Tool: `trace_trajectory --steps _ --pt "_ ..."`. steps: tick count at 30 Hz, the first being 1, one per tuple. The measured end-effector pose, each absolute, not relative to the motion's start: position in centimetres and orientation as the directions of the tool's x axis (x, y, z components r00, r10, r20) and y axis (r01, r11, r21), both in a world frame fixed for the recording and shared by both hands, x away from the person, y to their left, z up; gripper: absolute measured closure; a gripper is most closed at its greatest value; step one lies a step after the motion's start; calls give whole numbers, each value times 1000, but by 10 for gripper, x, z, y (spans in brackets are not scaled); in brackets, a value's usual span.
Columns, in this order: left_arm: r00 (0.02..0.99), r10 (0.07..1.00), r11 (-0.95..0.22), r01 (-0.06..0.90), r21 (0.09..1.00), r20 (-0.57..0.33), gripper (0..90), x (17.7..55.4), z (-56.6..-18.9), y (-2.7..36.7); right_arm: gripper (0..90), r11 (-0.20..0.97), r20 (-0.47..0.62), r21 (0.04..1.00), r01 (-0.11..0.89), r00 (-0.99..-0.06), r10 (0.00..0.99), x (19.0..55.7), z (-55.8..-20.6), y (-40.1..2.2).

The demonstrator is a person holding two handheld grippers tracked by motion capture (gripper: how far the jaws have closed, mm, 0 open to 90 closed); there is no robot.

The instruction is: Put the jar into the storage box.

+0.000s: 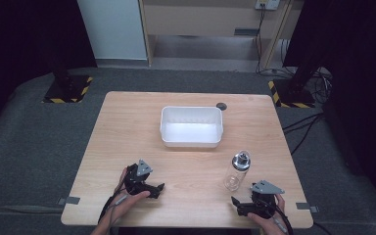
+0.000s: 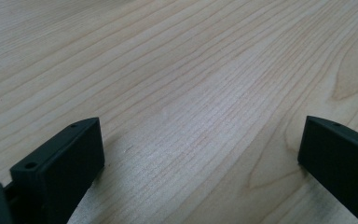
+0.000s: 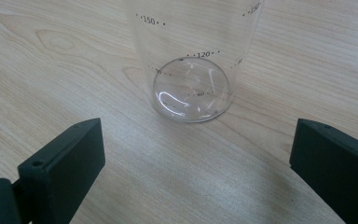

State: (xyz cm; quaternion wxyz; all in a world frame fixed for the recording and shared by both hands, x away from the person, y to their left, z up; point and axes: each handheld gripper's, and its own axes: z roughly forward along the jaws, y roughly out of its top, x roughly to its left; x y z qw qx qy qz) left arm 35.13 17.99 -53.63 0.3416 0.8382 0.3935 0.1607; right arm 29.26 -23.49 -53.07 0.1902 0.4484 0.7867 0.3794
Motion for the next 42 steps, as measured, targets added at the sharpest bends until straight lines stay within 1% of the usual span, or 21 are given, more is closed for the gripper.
trace_trajectory --steps 5,16,32,42 --pt "639 769 -457 550 699 0 0 351 -536 180 33 304 45 771 559 -524 850 293 -530 -234" --pt "638 770 -456 550 699 0 0 351 -536 180 33 291 31 803 520 -524 851 297 -522 -229" --pt "638 770 -456 550 699 0 0 351 -536 180 34 302 19 816 493 -544 839 306 -514 -220" --pt "638 770 -456 550 699 0 0 351 -536 180 40 290 13 831 475 -538 843 311 -507 -219"
